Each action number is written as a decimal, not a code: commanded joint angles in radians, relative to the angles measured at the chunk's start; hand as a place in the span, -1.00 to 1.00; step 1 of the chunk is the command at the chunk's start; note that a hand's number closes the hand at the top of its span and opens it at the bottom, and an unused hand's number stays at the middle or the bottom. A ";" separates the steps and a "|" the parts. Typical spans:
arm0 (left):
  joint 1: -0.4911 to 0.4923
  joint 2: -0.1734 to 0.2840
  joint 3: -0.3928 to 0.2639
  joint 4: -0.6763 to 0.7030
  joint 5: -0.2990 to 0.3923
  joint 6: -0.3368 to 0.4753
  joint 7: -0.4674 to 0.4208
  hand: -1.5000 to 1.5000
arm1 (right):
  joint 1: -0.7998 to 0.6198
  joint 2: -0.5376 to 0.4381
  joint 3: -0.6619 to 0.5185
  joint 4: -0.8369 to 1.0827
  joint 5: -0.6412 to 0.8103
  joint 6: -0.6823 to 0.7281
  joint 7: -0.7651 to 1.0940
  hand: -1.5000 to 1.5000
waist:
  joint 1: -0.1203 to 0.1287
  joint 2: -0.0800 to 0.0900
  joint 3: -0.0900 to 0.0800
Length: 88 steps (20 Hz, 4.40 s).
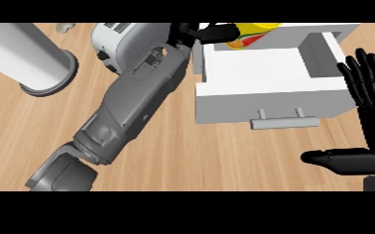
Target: Pick up the cup, place it into the drawer and close the drawer
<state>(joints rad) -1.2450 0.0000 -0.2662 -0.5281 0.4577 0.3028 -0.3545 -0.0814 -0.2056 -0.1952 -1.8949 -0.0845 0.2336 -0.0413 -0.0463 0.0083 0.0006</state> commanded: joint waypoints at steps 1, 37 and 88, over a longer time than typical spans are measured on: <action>0.004 0.000 -0.098 0.065 0.057 0.051 -0.026 1.00 | 0.019 -0.002 0.006 -0.003 -0.002 0.022 -0.019 -1.00 | -0.021 0.004 0.001; -0.058 0.045 -0.230 -0.067 0.224 0.202 0.033 -1.00 | 0.106 -0.115 0.069 -0.170 -0.019 0.225 0.052 1.00 | 0.034 -0.011 -0.001; 0.793 0.584 -0.015 -0.837 0.287 -0.160 0.076 -1.00 | -0.784 -0.103 0.160 1.481 0.933 -0.276 -0.372 1.00 | 0.147 0.026 0.003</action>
<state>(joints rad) -0.4728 0.5853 -0.2829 -1.3446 0.7370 0.1600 -0.2850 -0.7681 -0.2576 0.0249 -0.5744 0.8594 -0.0457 -0.4100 0.0849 0.0137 -0.0021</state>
